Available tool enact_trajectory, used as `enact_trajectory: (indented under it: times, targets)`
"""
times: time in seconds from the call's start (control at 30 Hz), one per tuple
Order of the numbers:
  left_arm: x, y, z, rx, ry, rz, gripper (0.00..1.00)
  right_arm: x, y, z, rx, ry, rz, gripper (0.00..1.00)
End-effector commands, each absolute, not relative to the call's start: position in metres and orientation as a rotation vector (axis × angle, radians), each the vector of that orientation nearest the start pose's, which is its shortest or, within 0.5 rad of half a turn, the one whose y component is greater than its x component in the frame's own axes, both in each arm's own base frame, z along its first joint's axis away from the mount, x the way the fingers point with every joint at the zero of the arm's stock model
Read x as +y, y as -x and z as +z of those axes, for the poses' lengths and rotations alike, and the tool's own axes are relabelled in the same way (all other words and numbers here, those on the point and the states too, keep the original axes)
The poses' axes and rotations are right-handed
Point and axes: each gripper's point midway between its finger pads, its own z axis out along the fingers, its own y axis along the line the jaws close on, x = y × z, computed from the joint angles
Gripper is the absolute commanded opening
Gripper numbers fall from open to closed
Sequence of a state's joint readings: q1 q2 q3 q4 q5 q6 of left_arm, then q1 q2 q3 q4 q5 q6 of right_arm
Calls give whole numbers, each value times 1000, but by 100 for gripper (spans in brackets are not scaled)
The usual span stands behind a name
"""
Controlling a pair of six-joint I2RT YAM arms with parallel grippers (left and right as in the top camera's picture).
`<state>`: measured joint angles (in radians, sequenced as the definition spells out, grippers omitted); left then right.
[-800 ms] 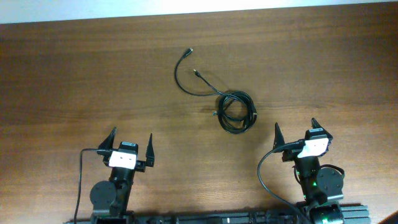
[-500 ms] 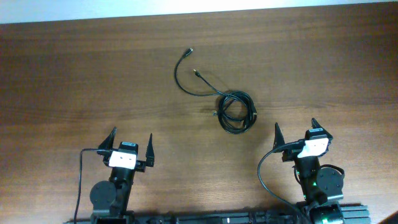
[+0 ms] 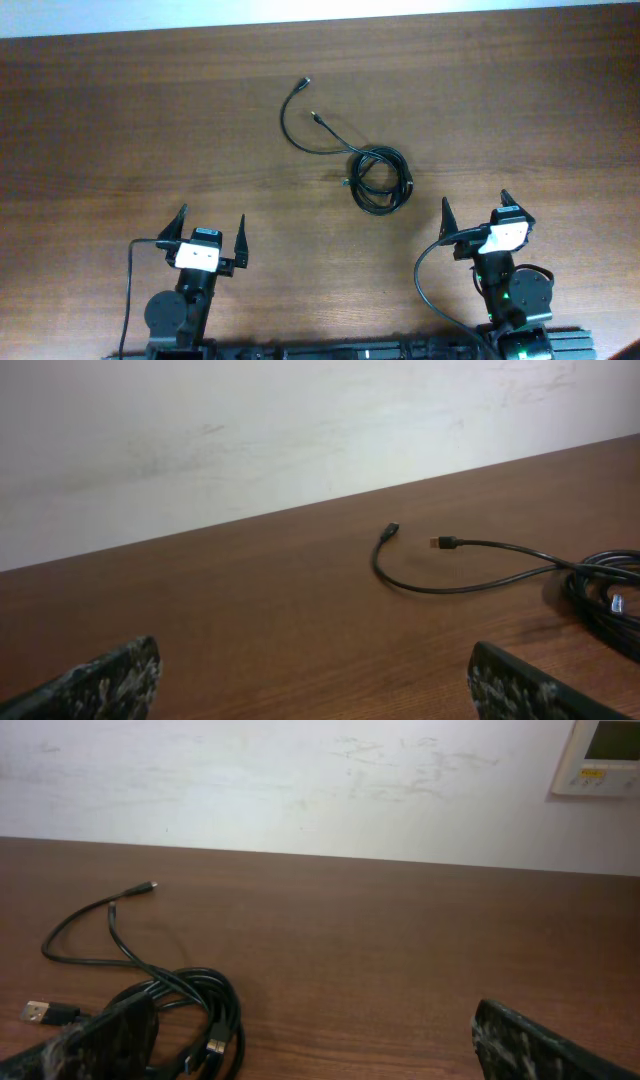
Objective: Untangle cables
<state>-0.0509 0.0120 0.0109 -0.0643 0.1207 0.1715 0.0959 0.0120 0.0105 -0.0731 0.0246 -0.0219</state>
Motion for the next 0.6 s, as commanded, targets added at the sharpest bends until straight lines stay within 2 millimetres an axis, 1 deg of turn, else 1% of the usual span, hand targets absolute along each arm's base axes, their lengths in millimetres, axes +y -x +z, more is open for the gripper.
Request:
enact_trajectory:
  times: [0.0, 0.4, 0.57]
  targets:
    - [-34, -243, 159, 1616, -269, -24, 99, 21, -245, 154, 1655, 80, 49, 100]
    - [-34, -243, 159, 1615, -269, -23, 98, 21, -245, 154, 1655, 80, 49, 100]
    - [-39, -243, 167, 1581, -287, -42, 99, 21, -245, 154, 1655, 80, 49, 100]
